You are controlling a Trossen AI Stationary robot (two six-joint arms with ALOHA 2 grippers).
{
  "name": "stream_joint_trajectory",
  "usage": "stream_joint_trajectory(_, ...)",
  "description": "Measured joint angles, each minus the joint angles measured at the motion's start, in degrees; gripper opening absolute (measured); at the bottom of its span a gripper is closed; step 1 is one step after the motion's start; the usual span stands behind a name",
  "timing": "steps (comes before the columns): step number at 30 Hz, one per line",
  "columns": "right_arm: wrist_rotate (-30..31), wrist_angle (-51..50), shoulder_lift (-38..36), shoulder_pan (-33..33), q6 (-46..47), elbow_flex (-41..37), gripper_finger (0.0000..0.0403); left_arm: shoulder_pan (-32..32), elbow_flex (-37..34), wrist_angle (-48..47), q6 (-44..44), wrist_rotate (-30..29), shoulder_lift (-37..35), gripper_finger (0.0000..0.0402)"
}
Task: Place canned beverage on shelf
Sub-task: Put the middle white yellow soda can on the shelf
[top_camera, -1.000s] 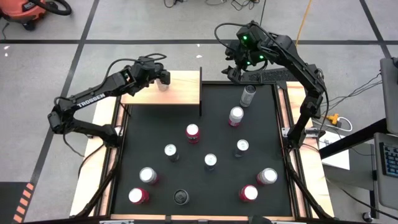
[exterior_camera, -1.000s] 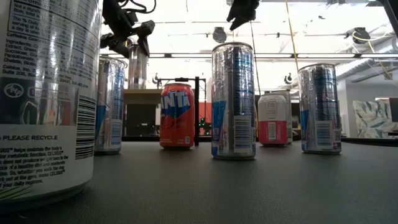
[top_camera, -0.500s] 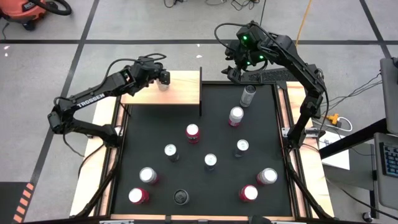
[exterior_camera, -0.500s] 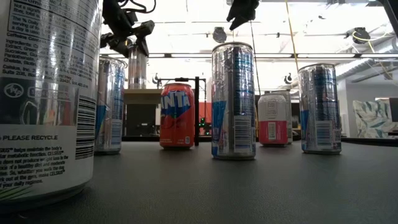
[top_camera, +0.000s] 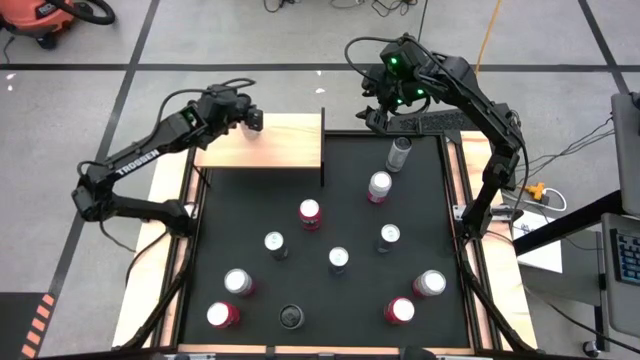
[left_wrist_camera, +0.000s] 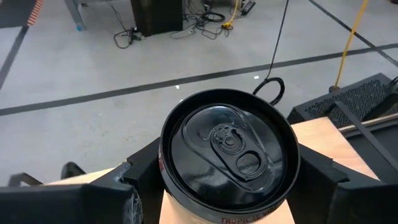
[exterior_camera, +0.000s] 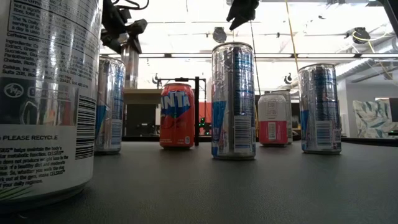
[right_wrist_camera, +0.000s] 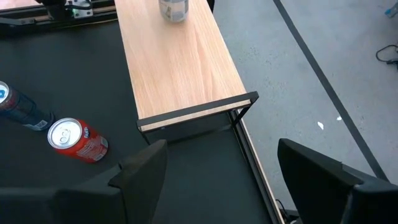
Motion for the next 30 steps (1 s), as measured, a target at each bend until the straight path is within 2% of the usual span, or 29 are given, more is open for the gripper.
stream_joint_trajectory(6,-0.02,0.0,0.0,0.0,-0.38,0.0,0.0286,5.76,0.0,0.04,3.39,4.47,0.0,0.0244)
stream_joint_trajectory(11,-0.02,0.0,0.0,0.01,-0.32,0.0,0.0286,9.32,0.0,0.2,5.47,5.63,0.0,0.0244)
stream_joint_trajectory(30,-0.02,0.0,0.0,0.02,-0.38,0.0,0.0286,16.02,-0.17,1.03,8.52,8.03,0.0,0.0244)
